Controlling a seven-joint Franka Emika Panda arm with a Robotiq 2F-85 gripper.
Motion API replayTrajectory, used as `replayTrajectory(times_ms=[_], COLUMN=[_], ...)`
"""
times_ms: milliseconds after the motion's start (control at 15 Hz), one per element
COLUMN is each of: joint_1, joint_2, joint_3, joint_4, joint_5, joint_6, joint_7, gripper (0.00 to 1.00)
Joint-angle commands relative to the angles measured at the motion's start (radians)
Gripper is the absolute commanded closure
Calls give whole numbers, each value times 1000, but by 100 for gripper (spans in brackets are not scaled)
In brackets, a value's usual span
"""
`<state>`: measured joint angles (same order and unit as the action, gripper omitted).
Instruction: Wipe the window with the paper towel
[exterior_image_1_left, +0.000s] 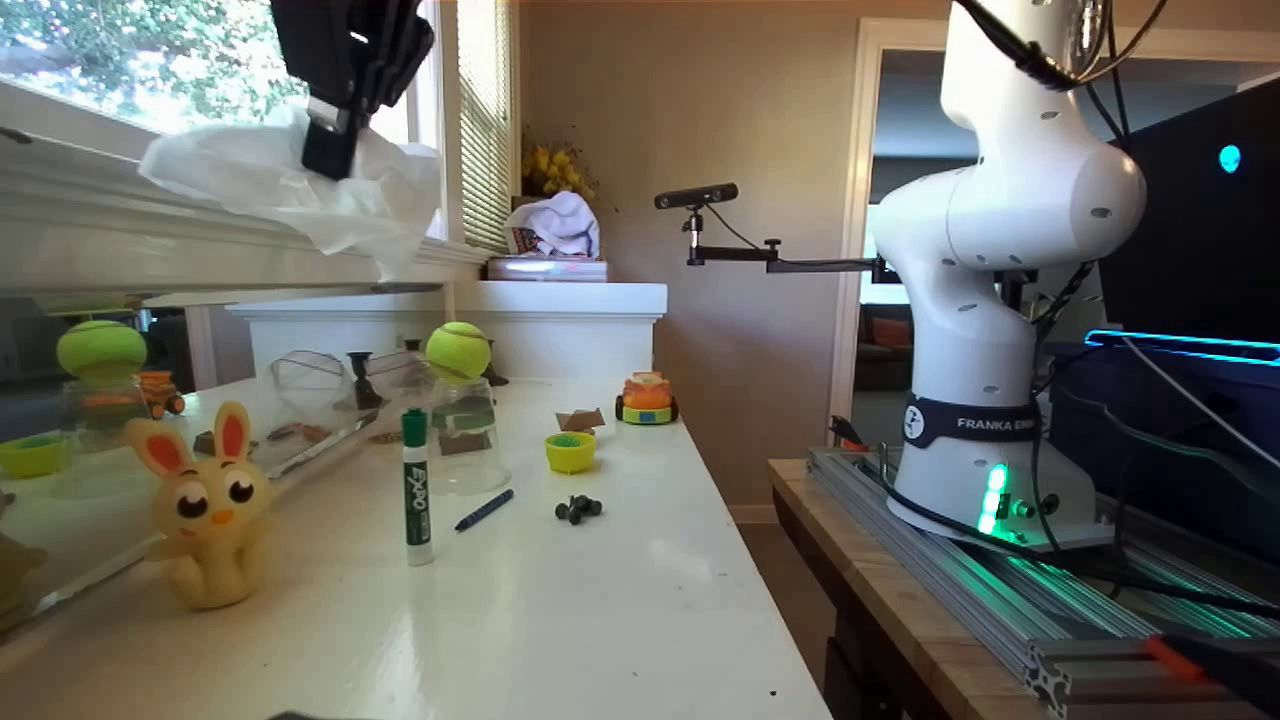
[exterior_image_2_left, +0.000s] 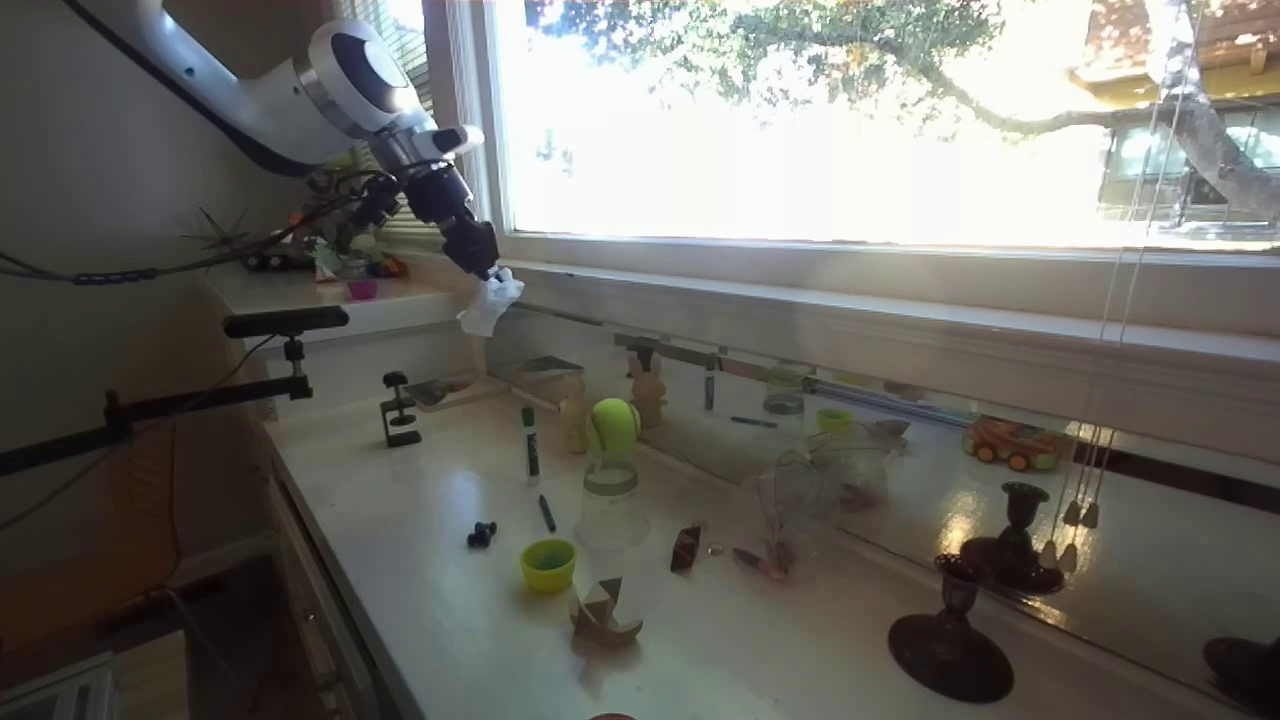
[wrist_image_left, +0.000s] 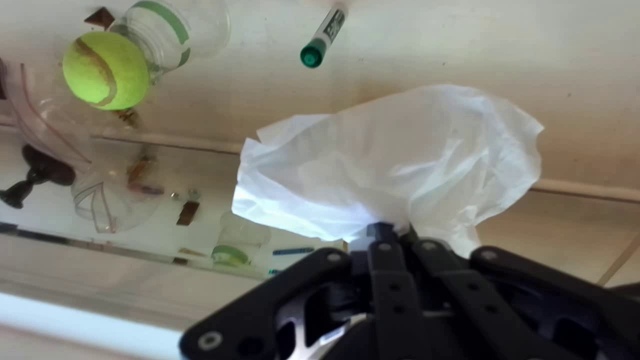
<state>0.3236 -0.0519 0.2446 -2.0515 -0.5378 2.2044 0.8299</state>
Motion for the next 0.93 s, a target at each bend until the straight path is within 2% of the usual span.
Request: replayTrajectory(times_ms=[0,200,400,667,733,867], joint_1=[-39,-51,-61,-69,-68,-72], joint_2=[-74,-89,-95,-100,-101,-81], joint_3=[29,42,40,40,38,42], joint_4=[-61,-63,-59,-23,-9,-15], joint_5=[-164,-247,-282,-279,-226,-248], joint_6=[55,50,55,26,8,25], joint_7=[148,206,214,167,158,176], gripper=[99,99,99,99,99,98])
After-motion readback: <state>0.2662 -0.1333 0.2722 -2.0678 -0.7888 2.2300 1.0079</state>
